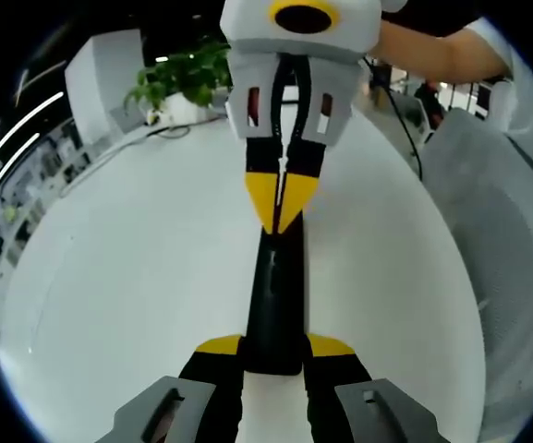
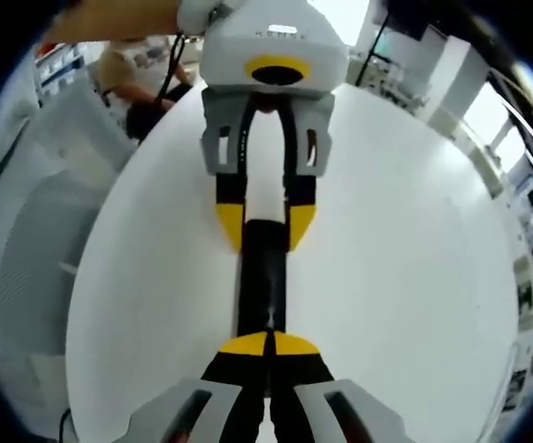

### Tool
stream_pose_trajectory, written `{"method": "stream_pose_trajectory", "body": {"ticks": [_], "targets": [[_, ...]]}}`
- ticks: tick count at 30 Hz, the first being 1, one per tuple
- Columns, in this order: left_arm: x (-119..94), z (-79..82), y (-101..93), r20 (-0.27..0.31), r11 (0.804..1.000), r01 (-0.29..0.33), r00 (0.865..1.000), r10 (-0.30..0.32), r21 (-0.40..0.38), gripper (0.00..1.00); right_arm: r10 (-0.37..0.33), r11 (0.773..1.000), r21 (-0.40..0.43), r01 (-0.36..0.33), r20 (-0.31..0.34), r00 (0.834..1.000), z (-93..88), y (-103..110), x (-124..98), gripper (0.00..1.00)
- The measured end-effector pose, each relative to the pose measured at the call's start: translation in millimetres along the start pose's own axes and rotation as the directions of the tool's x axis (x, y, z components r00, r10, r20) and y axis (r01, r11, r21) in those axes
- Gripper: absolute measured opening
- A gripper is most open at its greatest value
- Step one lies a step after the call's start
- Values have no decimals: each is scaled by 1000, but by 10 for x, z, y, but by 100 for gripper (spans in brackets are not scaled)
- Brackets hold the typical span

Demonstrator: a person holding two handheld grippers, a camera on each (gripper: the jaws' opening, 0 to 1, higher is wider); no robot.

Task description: Press the specified remote control buttons in sequence, fully releasing each button before pressing the next.

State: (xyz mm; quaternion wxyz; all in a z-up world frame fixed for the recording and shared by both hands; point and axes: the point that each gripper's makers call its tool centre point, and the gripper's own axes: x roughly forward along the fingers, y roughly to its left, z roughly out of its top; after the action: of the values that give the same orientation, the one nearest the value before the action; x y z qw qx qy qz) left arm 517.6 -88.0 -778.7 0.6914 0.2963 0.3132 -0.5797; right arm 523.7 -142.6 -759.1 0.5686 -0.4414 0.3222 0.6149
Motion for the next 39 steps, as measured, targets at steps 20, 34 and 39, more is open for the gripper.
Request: {"method": "stream_pose_trajectory", "body": {"ticks": [20,34,39], "targets": [[0,-1,1,-1,1000,-3,1000,3,2,24,57,997,-41,-58,-16,998,63,-61,107,0],[-7,-5,-9,9,1000,-8,1000,8,1,24,92,994,-54,-95,-47,995,50,-96,194,0],[-9,-7,-9,13,1000,-10,1000,10,0,24,107,992,-60,-110,-56,993,60,-87,210,0]]}}
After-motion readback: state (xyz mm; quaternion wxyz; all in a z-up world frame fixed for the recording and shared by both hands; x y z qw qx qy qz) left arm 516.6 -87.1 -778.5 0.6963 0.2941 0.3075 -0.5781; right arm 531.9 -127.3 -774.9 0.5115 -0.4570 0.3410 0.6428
